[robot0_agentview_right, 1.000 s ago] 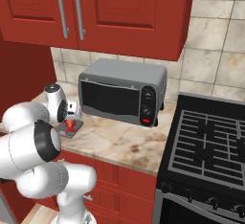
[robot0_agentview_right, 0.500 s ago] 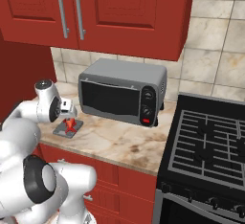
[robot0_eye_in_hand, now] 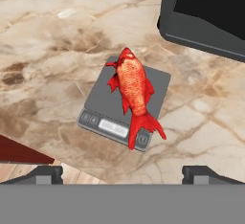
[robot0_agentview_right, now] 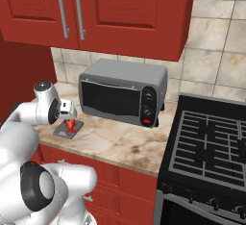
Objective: Take the fish from the fridge and place it on the digital scale on the counter by the fridge. Wait a few seconds for a reading, then move it to the plate on the dining counter.
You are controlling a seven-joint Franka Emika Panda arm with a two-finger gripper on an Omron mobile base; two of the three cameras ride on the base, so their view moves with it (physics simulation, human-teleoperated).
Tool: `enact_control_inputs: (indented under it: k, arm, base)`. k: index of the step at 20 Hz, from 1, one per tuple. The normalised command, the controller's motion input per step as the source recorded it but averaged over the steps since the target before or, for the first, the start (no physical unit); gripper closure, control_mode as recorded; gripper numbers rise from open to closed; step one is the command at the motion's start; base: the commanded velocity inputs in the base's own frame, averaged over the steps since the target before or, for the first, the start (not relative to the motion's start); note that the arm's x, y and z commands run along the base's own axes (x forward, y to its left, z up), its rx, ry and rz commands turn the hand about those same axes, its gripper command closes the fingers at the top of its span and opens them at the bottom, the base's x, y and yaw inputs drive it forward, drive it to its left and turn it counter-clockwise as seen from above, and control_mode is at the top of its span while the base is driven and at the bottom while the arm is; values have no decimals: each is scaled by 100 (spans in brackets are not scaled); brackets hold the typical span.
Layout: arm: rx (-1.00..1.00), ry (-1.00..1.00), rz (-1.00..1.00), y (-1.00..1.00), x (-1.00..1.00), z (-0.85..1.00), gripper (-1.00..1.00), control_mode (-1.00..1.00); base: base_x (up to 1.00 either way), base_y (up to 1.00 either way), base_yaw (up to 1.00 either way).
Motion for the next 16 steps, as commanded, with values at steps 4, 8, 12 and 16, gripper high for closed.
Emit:
enact_control_inputs:
  k: [4,8,12,16]
  arm:
    - [0,0,0,0,0,0,-100,-100]
    - [0,0,0,0,0,0,-100,-100]
    - [0,0,0,0,0,0,-100,-100]
    - [0,0,0,0,0,0,-100,-100]
  base:
    - [0,0,0]
    - [0,0,0]
    - [0,0,0]
    - [0,0,0]
